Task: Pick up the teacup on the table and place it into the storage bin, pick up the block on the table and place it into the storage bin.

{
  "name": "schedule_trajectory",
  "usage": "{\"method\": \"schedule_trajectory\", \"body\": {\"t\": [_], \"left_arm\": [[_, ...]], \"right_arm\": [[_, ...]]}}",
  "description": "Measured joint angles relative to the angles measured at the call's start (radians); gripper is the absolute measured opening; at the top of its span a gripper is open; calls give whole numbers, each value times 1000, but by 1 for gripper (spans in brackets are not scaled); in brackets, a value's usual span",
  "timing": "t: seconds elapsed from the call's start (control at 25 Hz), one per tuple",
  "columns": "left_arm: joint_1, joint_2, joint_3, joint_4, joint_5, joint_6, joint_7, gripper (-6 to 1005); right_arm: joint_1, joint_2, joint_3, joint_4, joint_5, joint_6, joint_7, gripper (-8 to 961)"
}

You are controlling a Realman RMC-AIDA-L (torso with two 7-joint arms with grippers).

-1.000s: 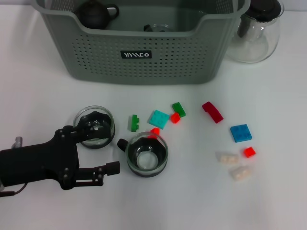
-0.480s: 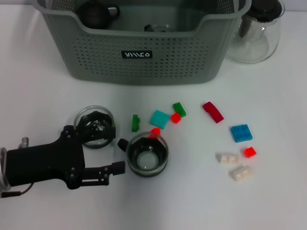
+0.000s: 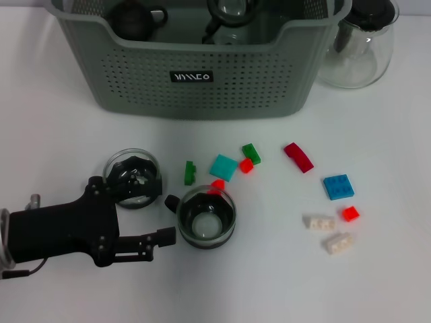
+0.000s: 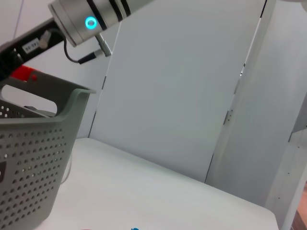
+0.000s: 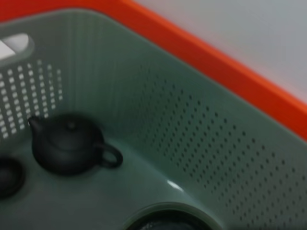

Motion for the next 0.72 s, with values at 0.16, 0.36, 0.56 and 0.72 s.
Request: {"method": "schedule_trajectory", "body": {"t": [0.16, 0.36, 0.56, 0.72], "left_arm": [[-2, 0, 1, -1, 0, 0, 0, 825], [0, 0, 2, -6, 0, -1, 0, 824], [2, 0, 2, -6, 0, -1, 0, 824], [3, 0, 2, -6, 0, -1, 0, 823]], "right_arm": [[-8, 0, -6, 12, -1, 3, 0, 177], [-10, -1, -8, 22, -3, -4, -2, 189], [-8, 0, -34, 24, -3, -13, -5, 202], [-8, 0, -36, 25, -4, -15, -2, 212]]}}
